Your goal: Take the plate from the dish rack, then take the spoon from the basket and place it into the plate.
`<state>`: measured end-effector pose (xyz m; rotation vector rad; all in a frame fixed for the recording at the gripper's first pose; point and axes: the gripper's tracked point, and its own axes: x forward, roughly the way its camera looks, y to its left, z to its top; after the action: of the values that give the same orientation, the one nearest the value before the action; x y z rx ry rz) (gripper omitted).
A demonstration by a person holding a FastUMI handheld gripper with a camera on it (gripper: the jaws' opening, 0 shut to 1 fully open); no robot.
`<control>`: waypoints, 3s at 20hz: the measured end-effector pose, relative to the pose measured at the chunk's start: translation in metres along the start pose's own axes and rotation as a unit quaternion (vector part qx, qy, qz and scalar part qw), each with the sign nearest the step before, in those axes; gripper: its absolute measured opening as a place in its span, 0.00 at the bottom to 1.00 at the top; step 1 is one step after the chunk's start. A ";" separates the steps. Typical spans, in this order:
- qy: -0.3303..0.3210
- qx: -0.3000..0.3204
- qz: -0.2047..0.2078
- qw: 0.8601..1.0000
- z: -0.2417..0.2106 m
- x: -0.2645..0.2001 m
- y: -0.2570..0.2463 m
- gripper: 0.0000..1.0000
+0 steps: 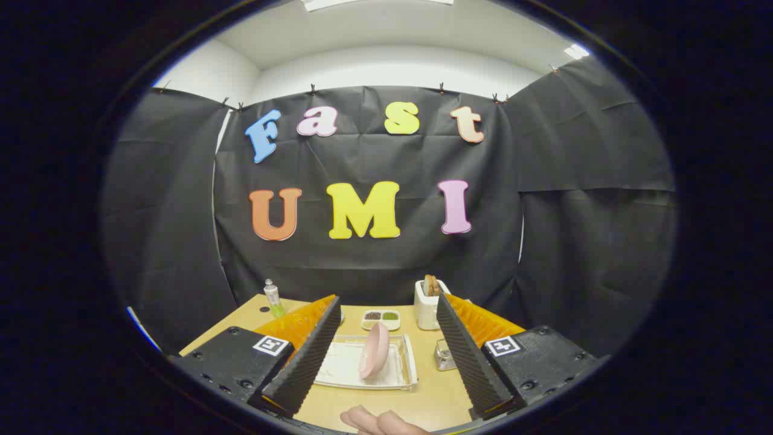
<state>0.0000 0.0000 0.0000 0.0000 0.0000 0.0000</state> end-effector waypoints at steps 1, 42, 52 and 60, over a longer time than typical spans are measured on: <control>-0.002 -0.005 -0.002 1.000 0.000 0.000 -0.001 1.00; 0.514 -0.119 -0.056 0.848 -0.157 0.267 0.003 0.79; 0.611 -0.062 -0.085 0.785 -0.198 0.262 0.011 0.31; 0.558 -0.110 -0.154 0.808 -0.178 0.260 0.012 0.21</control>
<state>0.2598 0.0123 -0.1783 -0.2344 1.1941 -0.3298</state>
